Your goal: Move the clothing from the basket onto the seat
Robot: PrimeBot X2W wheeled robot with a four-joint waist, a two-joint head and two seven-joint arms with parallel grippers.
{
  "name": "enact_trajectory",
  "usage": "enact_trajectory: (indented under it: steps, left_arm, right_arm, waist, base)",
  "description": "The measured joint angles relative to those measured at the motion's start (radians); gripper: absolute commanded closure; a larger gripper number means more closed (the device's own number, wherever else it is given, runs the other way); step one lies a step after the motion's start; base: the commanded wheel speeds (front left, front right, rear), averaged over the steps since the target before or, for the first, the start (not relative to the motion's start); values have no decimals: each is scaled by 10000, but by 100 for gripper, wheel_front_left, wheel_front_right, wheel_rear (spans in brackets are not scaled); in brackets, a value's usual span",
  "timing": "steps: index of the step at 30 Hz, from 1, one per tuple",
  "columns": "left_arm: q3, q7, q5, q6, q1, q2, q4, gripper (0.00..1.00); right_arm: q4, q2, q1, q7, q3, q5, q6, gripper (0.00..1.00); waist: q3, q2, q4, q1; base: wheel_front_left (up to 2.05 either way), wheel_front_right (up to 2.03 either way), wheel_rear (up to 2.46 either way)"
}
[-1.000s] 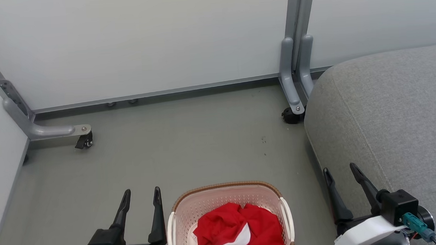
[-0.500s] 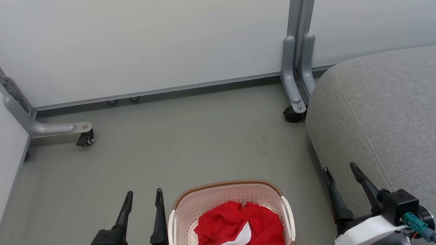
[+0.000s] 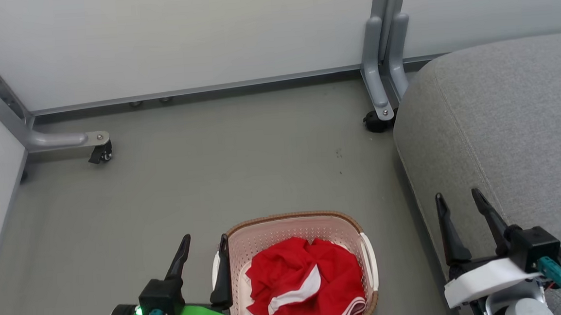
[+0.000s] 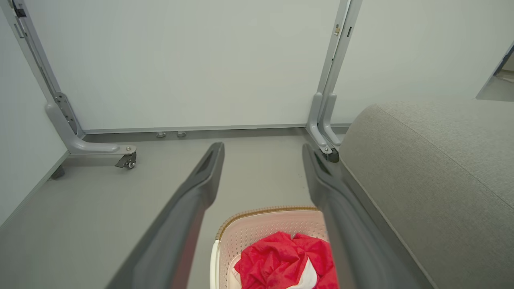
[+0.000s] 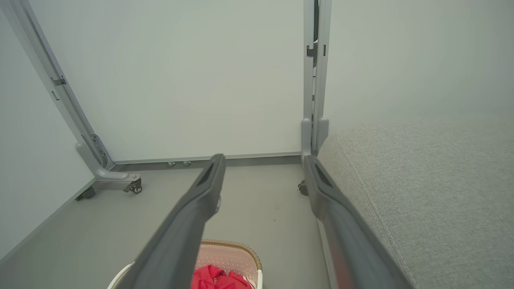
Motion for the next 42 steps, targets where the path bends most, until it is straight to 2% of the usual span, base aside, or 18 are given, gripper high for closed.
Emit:
enact_trajectory:
  steps: [7, 15, 21, 33, 38, 42]
  left_arm:
    - [-658, 0, 280, -186, -1303, -2, 529, 0]
    - [-1664, 0, 865, -462, -3151, -4, 1588, 0]
    - [-2652, 0, 1365, -828, -4499, -4, 3187, 0]
    - [-4612, 4, 1916, -1116, -7440, -17, 6901, 0]
    - [-5260, 604, 1918, -1200, -8388, -12, 8299, 0]
    - [-5672, 995, 1848, -1229, -8836, -8, 8901, 0]
  right_arm:
    - [-499, -25, -1039, 0, -249, -130, 0, 0]
    - [-1127, -378, -2313, 0, -715, -61, 0, 0]
    - [-1494, -658, -3196, 0, -746, -46, 0, 0]
    - [-1896, -849, -4427, 0, -905, 8, 0, 0]
    - [-1965, -819, -4654, 0, -882, 8, 0, 0]
    - [-2008, -732, -4798, 0, -748, 25, 0, 0]
  waist:
    - [1122, 0, -32, 0]
    - [2747, 0, -112, 1]
    - [4100, 0, -259, 2]
    - [6618, 0, -709, 3]
    - [7510, 0, -949, 2]
    - [8056, 0, -1152, 2]
  base:
    - [0, 0, 0]
    - [0, 0, 0]
    - [0, 0, 0]
    - [0, 0, 0]
    - [0, 0, 0]
    - [0, 0, 0]
